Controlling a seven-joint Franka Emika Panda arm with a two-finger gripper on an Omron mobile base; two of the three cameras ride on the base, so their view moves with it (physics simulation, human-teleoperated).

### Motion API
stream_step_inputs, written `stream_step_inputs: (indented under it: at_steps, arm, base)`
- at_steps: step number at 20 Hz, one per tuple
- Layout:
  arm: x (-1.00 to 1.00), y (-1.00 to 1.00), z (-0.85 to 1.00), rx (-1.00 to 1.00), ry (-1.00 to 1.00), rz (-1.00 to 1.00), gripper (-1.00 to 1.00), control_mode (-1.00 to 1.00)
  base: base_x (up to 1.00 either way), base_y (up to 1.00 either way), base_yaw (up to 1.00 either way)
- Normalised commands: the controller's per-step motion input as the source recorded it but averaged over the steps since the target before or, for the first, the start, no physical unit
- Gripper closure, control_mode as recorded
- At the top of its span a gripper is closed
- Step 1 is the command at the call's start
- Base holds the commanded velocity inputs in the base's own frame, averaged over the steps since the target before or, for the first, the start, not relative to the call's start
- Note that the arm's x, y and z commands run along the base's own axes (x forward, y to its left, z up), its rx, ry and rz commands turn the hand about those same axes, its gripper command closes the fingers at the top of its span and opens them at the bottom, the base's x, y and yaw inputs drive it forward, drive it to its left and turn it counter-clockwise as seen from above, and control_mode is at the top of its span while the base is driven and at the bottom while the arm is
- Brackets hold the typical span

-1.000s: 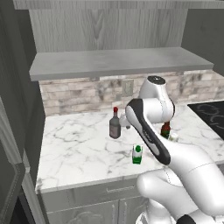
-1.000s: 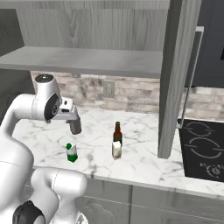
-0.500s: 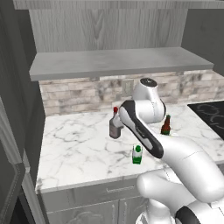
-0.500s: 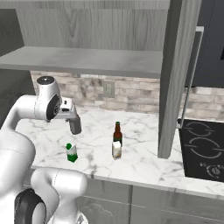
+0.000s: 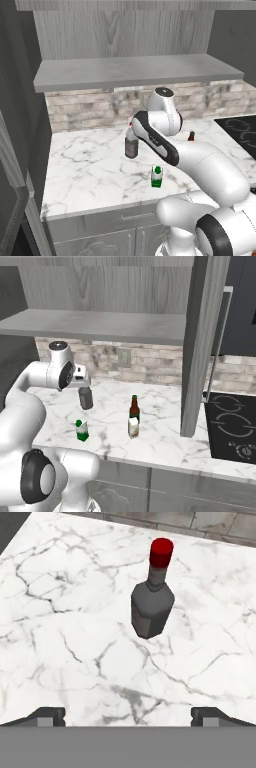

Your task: Sort all alcoholic drinks to one cabinet, and non-alcoholic drinks to the other.

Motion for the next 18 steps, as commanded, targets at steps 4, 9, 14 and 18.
stream_step_inputs:
  at_steps: [4, 9, 14, 18]
  arm:
    - [0.30, 0.03, -0.04, 0.00, 0.00, -0.02, -1.00, -1.00]
    - [0.27, 0.09, -0.10, 0.00, 0.00, 0.00, -1.00, -1.00]
    - [0.24, 0.09, -0.12, 0.00, 0.00, -0.01, -1.00, -1.00]
    - [0.21, 0.04, -0.10, 0.00, -0.01, -0.03, -1.00, -1.00]
  base:
    - [0.00, 0.00, 0.00]
    - [0.00, 0.00, 0.00]
    - [0.00, 0.00, 0.00]
    - [0.00, 0.00, 0.00]
